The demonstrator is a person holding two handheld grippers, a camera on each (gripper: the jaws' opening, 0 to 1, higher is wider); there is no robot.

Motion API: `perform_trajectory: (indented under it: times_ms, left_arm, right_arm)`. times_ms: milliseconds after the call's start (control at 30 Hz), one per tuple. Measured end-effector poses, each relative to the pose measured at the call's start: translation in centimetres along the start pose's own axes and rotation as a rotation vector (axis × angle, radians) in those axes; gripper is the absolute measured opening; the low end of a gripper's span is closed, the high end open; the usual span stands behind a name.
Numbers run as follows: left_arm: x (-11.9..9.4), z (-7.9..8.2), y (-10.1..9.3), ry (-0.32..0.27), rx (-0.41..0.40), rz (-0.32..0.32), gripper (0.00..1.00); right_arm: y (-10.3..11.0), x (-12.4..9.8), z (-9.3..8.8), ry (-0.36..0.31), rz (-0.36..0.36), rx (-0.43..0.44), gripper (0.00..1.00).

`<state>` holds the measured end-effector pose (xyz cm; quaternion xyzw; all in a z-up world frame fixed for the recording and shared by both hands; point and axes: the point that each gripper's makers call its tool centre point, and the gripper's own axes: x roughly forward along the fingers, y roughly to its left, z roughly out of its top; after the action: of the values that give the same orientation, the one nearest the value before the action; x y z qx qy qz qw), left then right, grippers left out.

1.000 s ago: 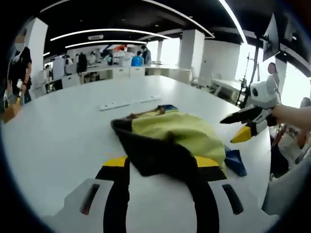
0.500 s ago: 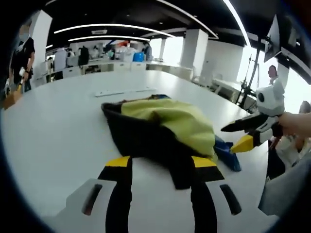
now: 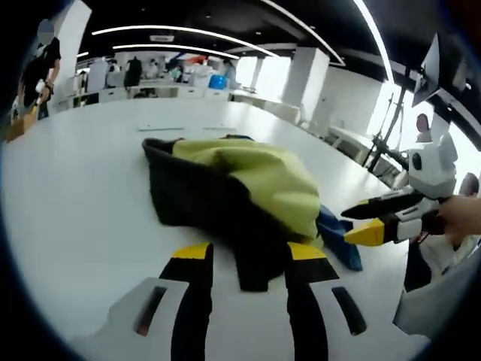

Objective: Fold the garment on the visible template until the final outline fits inside the template.

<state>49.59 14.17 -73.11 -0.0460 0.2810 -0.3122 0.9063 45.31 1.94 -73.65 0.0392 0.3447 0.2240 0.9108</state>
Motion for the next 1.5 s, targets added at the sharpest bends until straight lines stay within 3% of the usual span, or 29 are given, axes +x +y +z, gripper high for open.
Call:
perform_trajectory:
  times_ms: [133, 333, 533, 667, 1200, 1500]
  left_arm:
    - [0.6, -1.0, -0.7, 0.054, -0.009, -0.025, 0.25]
    - [1.1, -1.1, -0.8, 0.062, -0.003, -0.017, 0.18]
    - [1.2, -1.1, -0.9, 0.067, -0.003, -0.010, 0.00]
    - [0.9, -1.1, -0.6, 0.066, 0.003, 0.004, 0.00]
    - [-0.4, 1.0, -0.4, 0.014, -0.014, 0.013, 0.00]
    - [-2.6, 2.0, 1.1, -0.010, -0.001, 0.062, 0.00]
  right_arm:
    - [1.0, 0.2, -0.7, 0.025, 0.004, -0.004, 0.31]
    - [2.4, 0.7, -1.4, 0.071, -0.005, -0.063, 0.22]
    - [2.6, 1.2, -1.5, 0.079, -0.015, -0.080, 0.08]
    - [2.4, 1.3, -1.4, 0.069, -0.018, -0.089, 0.00]
    - [0.4, -0.6, 0.8, 0.029, -0.045, -0.187, 0.00]
    - [-2.4, -1.9, 2.2, 0.032, -0.094, -0.223, 0.00]
